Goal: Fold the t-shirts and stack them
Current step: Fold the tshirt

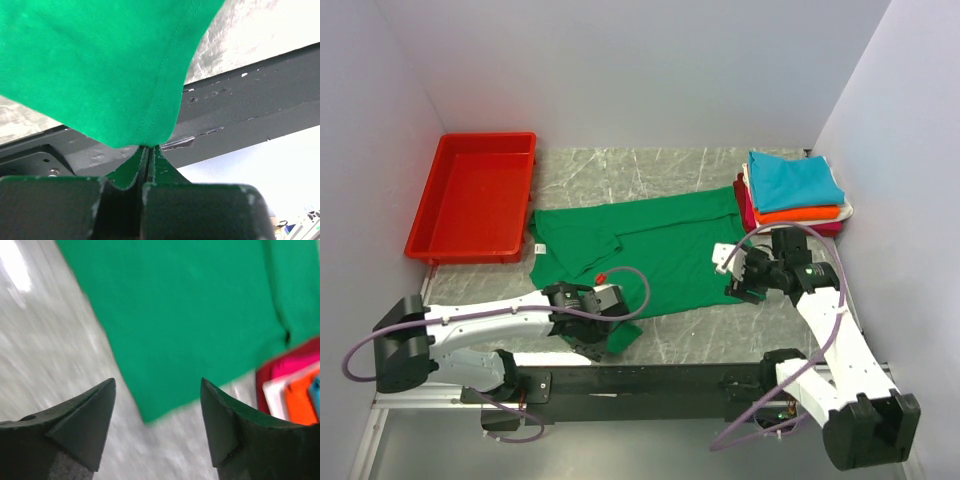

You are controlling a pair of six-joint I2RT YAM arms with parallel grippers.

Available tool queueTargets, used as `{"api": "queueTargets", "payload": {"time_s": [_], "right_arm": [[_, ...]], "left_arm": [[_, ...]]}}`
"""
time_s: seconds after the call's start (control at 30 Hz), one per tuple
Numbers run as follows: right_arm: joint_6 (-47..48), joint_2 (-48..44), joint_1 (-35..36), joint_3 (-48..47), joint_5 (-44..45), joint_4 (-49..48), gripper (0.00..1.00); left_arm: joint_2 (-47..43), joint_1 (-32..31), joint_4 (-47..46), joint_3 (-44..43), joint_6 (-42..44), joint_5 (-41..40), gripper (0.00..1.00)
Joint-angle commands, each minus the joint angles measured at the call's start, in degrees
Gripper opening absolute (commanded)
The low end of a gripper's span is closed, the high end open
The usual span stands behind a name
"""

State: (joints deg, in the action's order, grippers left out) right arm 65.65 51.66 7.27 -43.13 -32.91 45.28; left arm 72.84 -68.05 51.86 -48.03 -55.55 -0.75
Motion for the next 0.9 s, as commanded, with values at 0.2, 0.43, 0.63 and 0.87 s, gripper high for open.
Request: {"api": "queueTargets", "payload": {"time_s": [0.2, 0.43, 0.63, 0.87], "right_arm": [[31.7, 18.5, -12.2, -2.0, 15.5, 6.2, 0.59], [33.4, 26.9, -13.2, -3.0, 19.1, 2.2, 0.59], [32.8, 31.6, -13.4, -3.7, 18.9, 1.0, 0.59], [31.6, 34.9, -13.3, -3.4, 17.6, 0.3, 0.52]], "left_arm": [[-7.5, 3.2, 1.2, 0.0, 1.9, -1.4, 0.01], [-8.9, 5.1, 0.6, 0.4, 4.0, -0.8, 0.00], [-9.9, 7.0, 0.3, 0.7, 5.8, 0.0, 0.00], [-10.4, 7.9, 0.1, 0.5, 6.3, 0.3, 0.00]]}}
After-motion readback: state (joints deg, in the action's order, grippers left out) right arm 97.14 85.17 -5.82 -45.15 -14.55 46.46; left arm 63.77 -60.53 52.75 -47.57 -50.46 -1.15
